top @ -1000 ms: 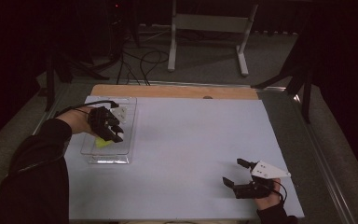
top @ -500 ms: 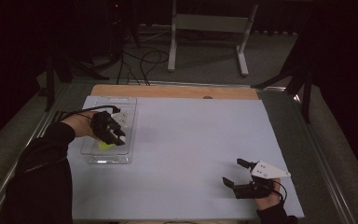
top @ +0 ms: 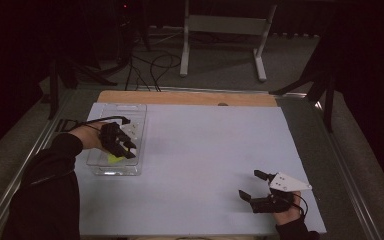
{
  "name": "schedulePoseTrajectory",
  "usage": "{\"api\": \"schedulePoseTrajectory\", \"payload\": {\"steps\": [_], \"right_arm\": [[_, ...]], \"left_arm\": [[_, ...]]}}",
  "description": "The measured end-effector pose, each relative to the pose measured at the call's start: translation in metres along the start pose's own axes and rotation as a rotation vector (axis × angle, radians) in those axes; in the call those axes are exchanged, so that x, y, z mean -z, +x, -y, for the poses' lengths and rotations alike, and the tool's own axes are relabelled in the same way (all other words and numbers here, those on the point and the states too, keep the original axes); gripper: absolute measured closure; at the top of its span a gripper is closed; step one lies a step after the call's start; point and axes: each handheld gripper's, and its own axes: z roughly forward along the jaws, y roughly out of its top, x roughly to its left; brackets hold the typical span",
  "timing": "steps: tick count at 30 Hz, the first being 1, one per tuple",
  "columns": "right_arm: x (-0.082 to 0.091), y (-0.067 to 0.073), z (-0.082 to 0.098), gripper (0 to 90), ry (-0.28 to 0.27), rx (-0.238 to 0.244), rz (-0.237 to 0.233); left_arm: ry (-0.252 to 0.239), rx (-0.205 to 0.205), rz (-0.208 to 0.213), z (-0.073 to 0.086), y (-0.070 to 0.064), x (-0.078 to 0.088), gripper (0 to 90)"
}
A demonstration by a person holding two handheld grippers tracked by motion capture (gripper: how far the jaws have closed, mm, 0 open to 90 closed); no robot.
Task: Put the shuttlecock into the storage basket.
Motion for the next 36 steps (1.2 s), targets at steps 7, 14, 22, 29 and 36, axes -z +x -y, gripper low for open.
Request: {"api": "schedulePoseTrajectory", "payload": {"steps": [7, 14, 22, 29, 36], "right_arm": [[0.000, 0.000, 0.000, 9.1, -0.001, -0.001, 0.002], [0.001, 0.000, 0.000, 9.1, -0.001, -0.001, 0.003], [0.001, -0.001, 0.000, 9.1, -0.003, 0.000, 0.005], [0.001, -0.001, 0.000, 9.1, -0.003, 0.000, 0.006], [0.002, -0.001, 0.000, 9.1, -0.004, 0.001, 0.007]], "left_arm": [[0.004, 0.021, 0.018, 0.004, 0.001, -0.006, 64.7], [0.004, 0.049, 0.036, 0.003, 0.001, -0.009, 64.3], [-0.018, 0.095, 0.017, 0.000, 0.001, -0.005, 45.7], [-0.028, 0.202, 0.023, -0.007, 0.002, -0.002, 14.0], [-0.037, 0.263, 0.031, -0.013, 0.004, 0.003, 0.0]]}}
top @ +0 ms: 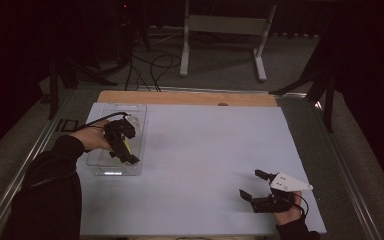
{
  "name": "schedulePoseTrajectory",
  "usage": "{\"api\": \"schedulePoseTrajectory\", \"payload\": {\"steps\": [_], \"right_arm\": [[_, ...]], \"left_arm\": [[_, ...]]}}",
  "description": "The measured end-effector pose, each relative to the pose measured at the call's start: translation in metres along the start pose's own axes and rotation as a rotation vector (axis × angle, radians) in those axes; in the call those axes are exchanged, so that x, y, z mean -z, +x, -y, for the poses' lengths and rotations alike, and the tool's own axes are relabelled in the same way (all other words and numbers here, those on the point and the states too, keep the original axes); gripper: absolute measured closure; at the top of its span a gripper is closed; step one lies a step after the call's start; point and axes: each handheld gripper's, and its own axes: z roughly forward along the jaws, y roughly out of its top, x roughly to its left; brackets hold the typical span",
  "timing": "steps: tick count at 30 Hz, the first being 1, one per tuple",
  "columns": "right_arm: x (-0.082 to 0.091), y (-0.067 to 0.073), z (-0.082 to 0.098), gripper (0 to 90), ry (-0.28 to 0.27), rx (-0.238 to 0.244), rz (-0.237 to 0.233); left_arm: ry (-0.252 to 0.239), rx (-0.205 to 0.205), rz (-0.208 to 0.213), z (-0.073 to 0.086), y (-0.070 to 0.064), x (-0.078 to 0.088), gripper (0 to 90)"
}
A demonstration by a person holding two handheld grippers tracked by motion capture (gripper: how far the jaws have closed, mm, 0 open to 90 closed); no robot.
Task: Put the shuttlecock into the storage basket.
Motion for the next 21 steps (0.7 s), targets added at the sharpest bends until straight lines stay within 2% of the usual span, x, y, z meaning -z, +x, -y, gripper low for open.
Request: {"api": "schedulePoseTrajectory", "payload": {"steps": [5, 6, 13, 17, 18, 20, 21], "right_arm": [[0.000, 0.000, 0.000, 9.1, 0.000, -0.001, 0.000], [0.000, 0.000, 0.000, 9.1, 0.000, -0.002, 0.000], [0.001, 0.000, 0.000, 9.1, 0.000, -0.001, 0.003], [0.001, 0.000, 0.000, 9.1, -0.002, -0.002, 0.002], [0.001, 0.000, 0.000, 9.1, -0.001, -0.001, 0.003], [0.001, 0.000, 0.000, 9.1, -0.001, -0.001, 0.002], [0.001, 0.000, 0.000, 9.1, -0.001, -0.002, 0.002]], "left_arm": [[-0.026, -0.013, -0.007, -0.006, -0.007, 0.004, 0.0], [-0.037, -0.021, -0.020, -0.007, -0.008, 0.005, 0.0], [-0.084, -0.015, -0.029, -0.018, -0.016, 0.007, 0.0], [-0.087, -0.008, -0.038, -0.025, -0.020, 0.008, 0.0], [-0.081, -0.008, -0.053, -0.027, -0.020, 0.008, 0.0], [-0.099, 0.014, -0.045, -0.031, -0.021, 0.009, 0.0], [-0.108, 0.026, -0.055, -0.033, -0.021, 0.010, 0.0]]}}
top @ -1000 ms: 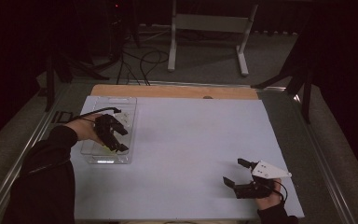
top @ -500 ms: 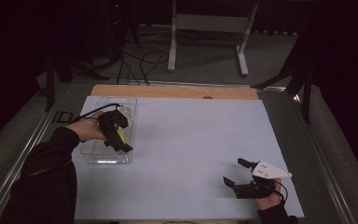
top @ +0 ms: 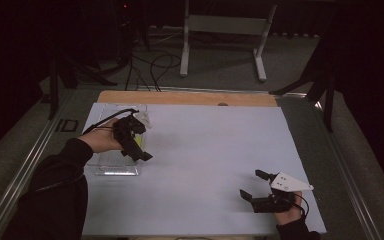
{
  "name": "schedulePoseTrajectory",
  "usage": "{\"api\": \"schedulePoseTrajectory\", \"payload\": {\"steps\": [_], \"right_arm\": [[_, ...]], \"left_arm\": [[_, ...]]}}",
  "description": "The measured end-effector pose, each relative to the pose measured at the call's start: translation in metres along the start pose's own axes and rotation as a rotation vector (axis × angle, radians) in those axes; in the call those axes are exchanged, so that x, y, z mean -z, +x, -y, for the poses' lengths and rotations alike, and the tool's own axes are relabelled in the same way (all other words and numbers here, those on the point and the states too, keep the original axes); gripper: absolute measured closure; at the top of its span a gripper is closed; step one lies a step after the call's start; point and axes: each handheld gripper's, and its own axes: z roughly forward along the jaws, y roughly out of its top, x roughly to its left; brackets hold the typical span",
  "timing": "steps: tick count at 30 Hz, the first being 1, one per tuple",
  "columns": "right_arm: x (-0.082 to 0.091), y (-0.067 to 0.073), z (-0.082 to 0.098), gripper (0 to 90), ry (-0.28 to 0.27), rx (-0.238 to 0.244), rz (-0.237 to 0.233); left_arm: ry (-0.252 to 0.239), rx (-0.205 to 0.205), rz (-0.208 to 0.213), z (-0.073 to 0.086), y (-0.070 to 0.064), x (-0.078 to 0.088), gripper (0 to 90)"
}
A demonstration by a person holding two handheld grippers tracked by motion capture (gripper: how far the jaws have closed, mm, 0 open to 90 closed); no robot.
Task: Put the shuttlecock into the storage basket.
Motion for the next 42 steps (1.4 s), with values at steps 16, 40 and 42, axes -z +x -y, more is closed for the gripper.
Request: {"api": "schedulePoseTrajectory", "payload": {"steps": [16, 40, 42], "right_arm": [[0.000, 0.000, 0.000, 9.1, 0.000, -0.002, 0.001], [0.000, 0.001, -0.001, 9.1, 0.000, -0.001, 0.001], [0.001, 0.001, -0.001, 9.1, -0.001, -0.001, 0.000]], "left_arm": [[-0.099, 0.042, -0.064, -0.014, -0.019, -0.010, 0.0], [-0.240, 0.101, -0.095, -0.007, -0.065, -0.055, 0.0], [-0.246, 0.105, -0.085, -0.006, -0.069, -0.058, 0.0]]}}
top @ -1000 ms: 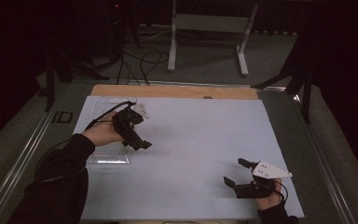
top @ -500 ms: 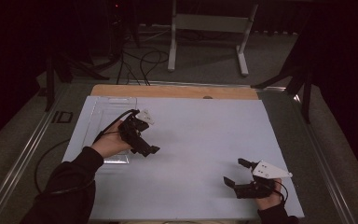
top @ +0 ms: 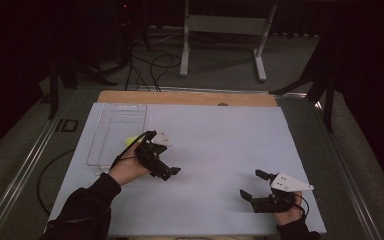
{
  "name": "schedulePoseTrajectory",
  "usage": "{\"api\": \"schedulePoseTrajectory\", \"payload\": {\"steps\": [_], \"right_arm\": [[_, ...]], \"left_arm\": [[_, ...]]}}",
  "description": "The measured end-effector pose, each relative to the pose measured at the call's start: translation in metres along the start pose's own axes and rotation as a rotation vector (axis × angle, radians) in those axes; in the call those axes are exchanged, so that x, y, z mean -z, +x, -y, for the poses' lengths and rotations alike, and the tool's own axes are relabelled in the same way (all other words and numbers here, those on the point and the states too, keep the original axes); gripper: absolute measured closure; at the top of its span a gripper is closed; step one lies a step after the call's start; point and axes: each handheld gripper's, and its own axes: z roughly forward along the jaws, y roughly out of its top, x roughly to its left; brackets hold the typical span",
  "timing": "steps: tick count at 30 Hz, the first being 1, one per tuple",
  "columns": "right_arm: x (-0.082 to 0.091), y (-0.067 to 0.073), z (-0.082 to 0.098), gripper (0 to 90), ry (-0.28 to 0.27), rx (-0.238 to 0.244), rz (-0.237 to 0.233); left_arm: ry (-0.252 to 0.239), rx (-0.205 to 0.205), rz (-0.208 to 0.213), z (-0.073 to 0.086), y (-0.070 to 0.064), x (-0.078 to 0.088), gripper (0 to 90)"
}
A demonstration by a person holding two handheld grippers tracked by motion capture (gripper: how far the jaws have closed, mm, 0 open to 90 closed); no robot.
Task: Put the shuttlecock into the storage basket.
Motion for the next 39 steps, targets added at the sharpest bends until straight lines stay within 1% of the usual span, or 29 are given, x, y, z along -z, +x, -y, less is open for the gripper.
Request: {"api": "schedulePoseTrajectory", "payload": {"steps": [1, 3, 9, 11, 13, 15, 18, 19, 21, 22, 24, 26, 28, 29, 30, 31, 32, 34, 39], "right_arm": [[0.000, 0.000, 0.000, 9.1, -0.001, 0.001, 0.000], [0.000, 0.000, 0.000, 9.2, -0.002, -0.001, 0.000], [0.000, 0.000, 0.000, 9.1, -0.001, 0.000, -0.002], [0.000, 0.000, 0.000, 9.1, -0.001, 0.000, -0.001], [0.000, 0.000, 0.000, 9.1, 0.000, 0.000, 0.000], [0.000, 0.001, -0.001, 9.1, 0.000, 0.001, -0.002], [0.000, 0.000, 0.000, 9.1, 0.000, 0.001, -0.002], [0.000, 0.001, 0.000, 9.1, 0.001, 0.002, -0.002], [0.000, 0.001, 0.000, 9.1, 0.000, 0.001, -0.003], [0.000, 0.001, 0.000, 9.1, 0.000, 0.000, -0.003], [0.000, 0.000, 0.000, 9.1, 0.001, 0.004, -0.004], [0.000, 0.001, 0.000, 9.1, 0.001, 0.005, -0.003], [0.000, 0.001, 0.000, 9.1, 0.001, 0.005, -0.003], [0.000, 0.001, 0.000, 9.1, 0.001, 0.005, -0.003], [0.000, 0.001, 0.000, 9.1, 0.002, 0.005, -0.004], [0.000, 0.001, 0.000, 9.1, 0.005, 0.005, -0.005], [0.000, 0.001, 0.000, 9.1, 0.005, 0.005, -0.005], [-0.001, 0.001, 0.000, 9.1, 0.006, 0.004, -0.006], [-0.001, 0.001, 0.000, 9.1, 0.008, 0.002, -0.005]], "left_arm": [[-0.009, 0.003, 0.010, 0.002, -0.002, -0.001, 0.0], [-0.013, 0.000, 0.015, 0.005, -0.007, -0.004, 0.0], [-0.021, 0.005, 0.060, 0.020, -0.019, -0.013, 0.0], [-0.034, 0.012, 0.067, 0.025, -0.023, -0.015, 0.0], [-0.040, 0.011, 0.062, 0.032, -0.029, -0.018, 0.0], [-0.039, 0.009, 0.074, 0.038, -0.033, -0.021, 0.0], [-0.028, 0.001, 0.078, 0.048, -0.037, -0.024, 0.0], [-0.035, -0.001, 0.078, 0.051, -0.038, -0.024, 0.0], [-0.047, 0.010, 0.095, 0.058, -0.040, -0.023, 0.0], [-0.049, 0.008, 0.103, 0.061, -0.041, -0.023, 0.0], [-0.040, 0.010, 0.107, 0.066, -0.042, -0.022, 0.0], [-0.028, 0.013, 0.128, 0.071, -0.043, -0.020, 0.0], [-0.024, 0.002, 0.126, 0.076, -0.045, -0.018, 0.0], [-0.024, 0.002, 0.126, 0.076, -0.045, -0.018, 0.0], [-0.023, -0.004, 0.136, 0.081, -0.047, -0.016, 0.0], [-0.037, -0.007, 0.142, 0.086, -0.048, -0.014, 0.0], [-0.037, -0.007, 0.142, 0.086, -0.048, -0.014, 0.0], [-0.055, -0.001, 0.157, 0.092, -0.048, -0.012, 0.0], [-0.081, 0.002, 0.142, 0.107, -0.047, -0.003, 0.0]]}}
